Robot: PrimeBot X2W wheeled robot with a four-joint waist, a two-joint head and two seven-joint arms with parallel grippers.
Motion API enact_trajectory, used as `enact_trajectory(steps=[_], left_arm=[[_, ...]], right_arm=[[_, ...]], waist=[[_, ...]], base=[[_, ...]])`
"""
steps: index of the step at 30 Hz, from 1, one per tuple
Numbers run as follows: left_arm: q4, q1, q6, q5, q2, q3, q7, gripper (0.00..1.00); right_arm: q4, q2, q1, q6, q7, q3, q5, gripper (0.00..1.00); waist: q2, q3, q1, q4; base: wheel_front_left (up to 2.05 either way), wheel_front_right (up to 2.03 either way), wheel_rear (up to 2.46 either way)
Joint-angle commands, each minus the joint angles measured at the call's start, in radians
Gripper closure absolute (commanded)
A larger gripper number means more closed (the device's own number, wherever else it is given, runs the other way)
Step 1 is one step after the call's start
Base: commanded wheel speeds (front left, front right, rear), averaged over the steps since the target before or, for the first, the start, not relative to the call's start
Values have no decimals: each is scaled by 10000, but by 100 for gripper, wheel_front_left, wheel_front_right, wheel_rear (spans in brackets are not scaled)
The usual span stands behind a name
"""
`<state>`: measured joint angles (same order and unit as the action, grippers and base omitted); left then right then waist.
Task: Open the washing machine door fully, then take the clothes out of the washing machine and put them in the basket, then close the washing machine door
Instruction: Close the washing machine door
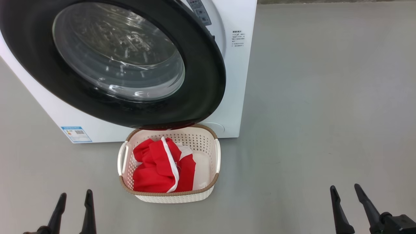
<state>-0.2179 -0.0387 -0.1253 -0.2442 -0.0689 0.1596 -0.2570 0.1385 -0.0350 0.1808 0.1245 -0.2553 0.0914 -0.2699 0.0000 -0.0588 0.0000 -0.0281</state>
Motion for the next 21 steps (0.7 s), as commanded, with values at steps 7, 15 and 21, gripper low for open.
enact_trajectory(steps=[7, 15, 21], left_arm=[[287, 252, -54, 152, 56, 244, -47, 0], [271, 472, -54, 48, 165, 43, -47, 0], [246, 676, -54, -231, 183, -246, -47, 0]], right_arm=[[-183, -270, -920, 62, -65, -823, 13, 100], [-45, -310, -2489, 62, -65, -1521, -85, 100], [355, -327, -4053, 62, -65, -2057, -199, 100]], waist=[[0, -40, 0, -304], [0, -220, 0, -814], [0, -479, 0, -1382]], base=[[0, 0, 0], [0, 0, 0], [0, 0, 0]])
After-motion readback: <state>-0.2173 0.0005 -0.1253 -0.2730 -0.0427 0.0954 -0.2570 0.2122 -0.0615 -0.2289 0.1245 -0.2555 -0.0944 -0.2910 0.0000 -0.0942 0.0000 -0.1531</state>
